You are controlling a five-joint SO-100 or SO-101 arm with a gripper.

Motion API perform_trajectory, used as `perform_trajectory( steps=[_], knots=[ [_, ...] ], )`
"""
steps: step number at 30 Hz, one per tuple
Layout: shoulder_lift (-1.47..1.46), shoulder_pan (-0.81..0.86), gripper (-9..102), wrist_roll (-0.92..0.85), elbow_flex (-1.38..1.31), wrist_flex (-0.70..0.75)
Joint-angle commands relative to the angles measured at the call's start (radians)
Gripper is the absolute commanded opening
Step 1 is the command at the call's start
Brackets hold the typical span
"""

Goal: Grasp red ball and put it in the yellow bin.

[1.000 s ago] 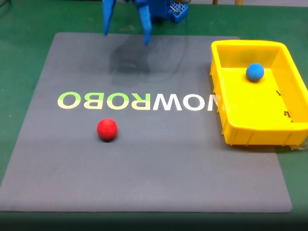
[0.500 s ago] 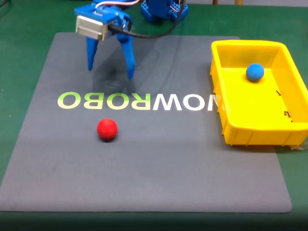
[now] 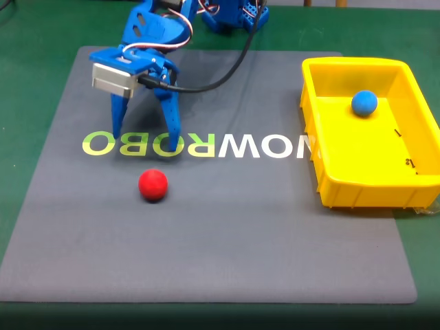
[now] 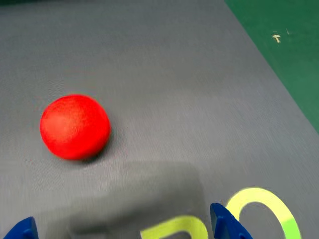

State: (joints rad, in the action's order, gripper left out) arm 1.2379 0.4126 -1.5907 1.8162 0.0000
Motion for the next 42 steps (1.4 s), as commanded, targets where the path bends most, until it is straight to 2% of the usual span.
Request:
perform_trajectory(
  steps=[1, 21, 34, 39, 42],
  knots=[
    [-0.025, -0.020, 39, 0.018, -0.112, -0.048],
    [-0.279, -0.077, 39, 0.064, -0.284, -0.249],
    [-0.373, -0.095, 36, 0.086, -0.362, -0.291],
    [-0.396, -0.100, 29, 0.089, -0.385, -0.295],
    [-0.402, -0.101, 15, 0.080, -0.388, -0.293]
  ],
)
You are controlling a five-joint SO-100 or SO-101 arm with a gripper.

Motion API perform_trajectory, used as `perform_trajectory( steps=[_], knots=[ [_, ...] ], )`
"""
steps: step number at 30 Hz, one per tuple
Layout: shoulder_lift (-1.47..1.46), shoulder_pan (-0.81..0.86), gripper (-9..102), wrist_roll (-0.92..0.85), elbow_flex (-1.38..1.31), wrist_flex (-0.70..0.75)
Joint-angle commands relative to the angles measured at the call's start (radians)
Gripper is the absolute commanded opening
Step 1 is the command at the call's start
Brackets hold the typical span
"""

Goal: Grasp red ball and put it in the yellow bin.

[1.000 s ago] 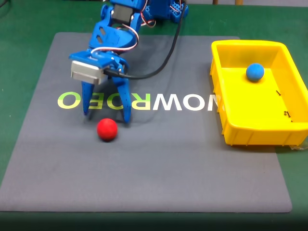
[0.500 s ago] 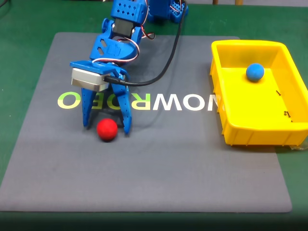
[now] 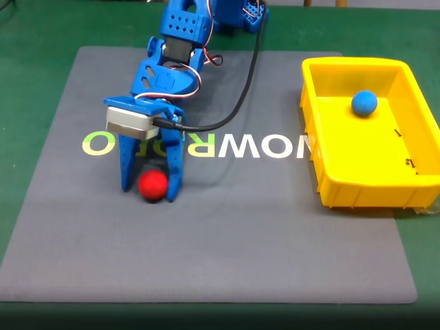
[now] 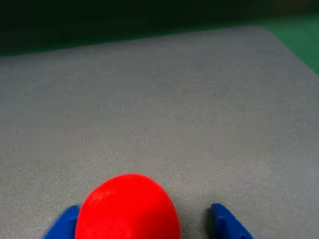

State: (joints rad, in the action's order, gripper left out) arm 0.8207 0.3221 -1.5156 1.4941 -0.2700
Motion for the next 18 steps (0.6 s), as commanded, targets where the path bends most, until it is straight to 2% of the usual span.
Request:
perform_trajectory(
  steps=[1, 2, 3, 18],
  knots=[
    [0.012, -0.012, 8, 0.002, -0.066, -0.021],
    [0.009, -0.014, 2, -0.002, -0.066, -0.021],
    [0.006, -0.014, 0, -0.006, -0.066, -0.021],
    [-0.002, -0.021, 0, -0.011, -0.066, -0.023]
  ],
)
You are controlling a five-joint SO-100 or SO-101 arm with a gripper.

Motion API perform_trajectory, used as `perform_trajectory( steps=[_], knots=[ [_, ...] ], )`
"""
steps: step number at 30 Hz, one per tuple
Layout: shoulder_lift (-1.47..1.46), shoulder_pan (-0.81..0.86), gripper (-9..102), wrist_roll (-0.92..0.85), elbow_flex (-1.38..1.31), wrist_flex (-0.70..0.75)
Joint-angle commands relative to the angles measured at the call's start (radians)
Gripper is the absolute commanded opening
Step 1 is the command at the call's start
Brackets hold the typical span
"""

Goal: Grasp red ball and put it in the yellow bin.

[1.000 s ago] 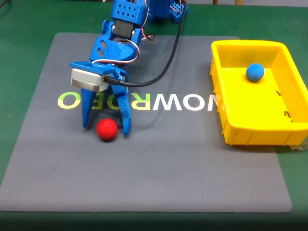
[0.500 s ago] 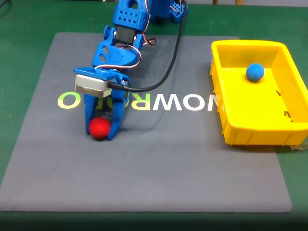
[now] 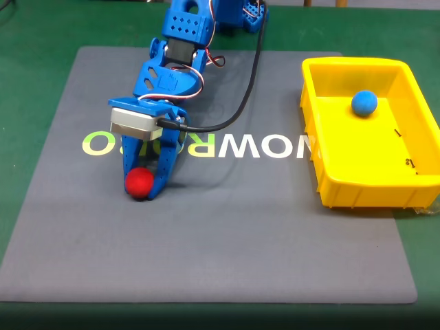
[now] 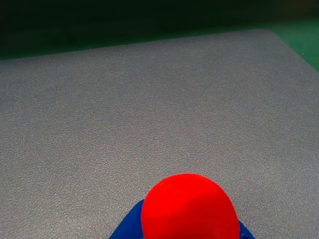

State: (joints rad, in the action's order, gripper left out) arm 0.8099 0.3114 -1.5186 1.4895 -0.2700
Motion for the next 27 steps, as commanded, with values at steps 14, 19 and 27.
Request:
perform_trajectory(
  steps=[14, 19, 27],
  knots=[
    [0.189, -0.003, 0, -0.005, -0.008, -0.015],
    [0.371, -0.002, 0, -0.005, 0.117, -0.020],
    [0.716, -0.058, 0, 0.009, 0.365, -0.020]
  ],
)
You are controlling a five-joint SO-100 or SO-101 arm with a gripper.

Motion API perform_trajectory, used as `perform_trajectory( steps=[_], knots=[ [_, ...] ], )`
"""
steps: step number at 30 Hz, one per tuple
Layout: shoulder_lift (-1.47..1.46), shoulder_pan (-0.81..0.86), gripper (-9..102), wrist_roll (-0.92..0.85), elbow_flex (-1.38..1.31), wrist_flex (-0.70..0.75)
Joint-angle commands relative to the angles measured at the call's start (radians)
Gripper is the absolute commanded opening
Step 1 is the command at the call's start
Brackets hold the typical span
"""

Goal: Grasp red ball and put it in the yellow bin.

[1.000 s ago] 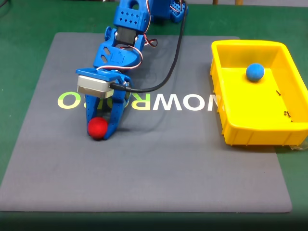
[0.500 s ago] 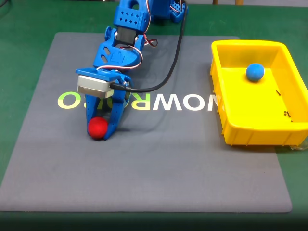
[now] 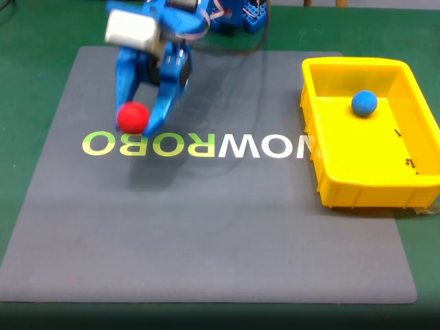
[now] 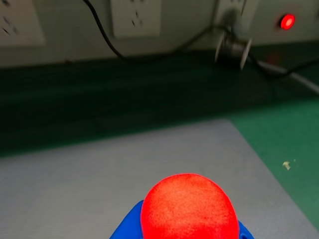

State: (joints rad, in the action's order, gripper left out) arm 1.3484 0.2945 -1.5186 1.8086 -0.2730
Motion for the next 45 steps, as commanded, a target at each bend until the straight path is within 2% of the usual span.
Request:
perform_trajectory(
  steps=[1, 14, 24, 28, 44, 45],
  knots=[
    [0.227, -0.061, 0, 0.014, 0.081, -0.012],
    [0.684, -0.465, 0, -0.025, 0.491, -0.017],
    [0.703, -0.692, 0, -0.008, 0.551, -0.023],
    [0.686, -0.764, 0, -0.028, 0.609, -0.103],
    [0.640, -0.769, 0, -0.028, 0.638, -0.170],
    [0.638, -0.767, 3, -0.025, 0.638, -0.172]
  ],
)
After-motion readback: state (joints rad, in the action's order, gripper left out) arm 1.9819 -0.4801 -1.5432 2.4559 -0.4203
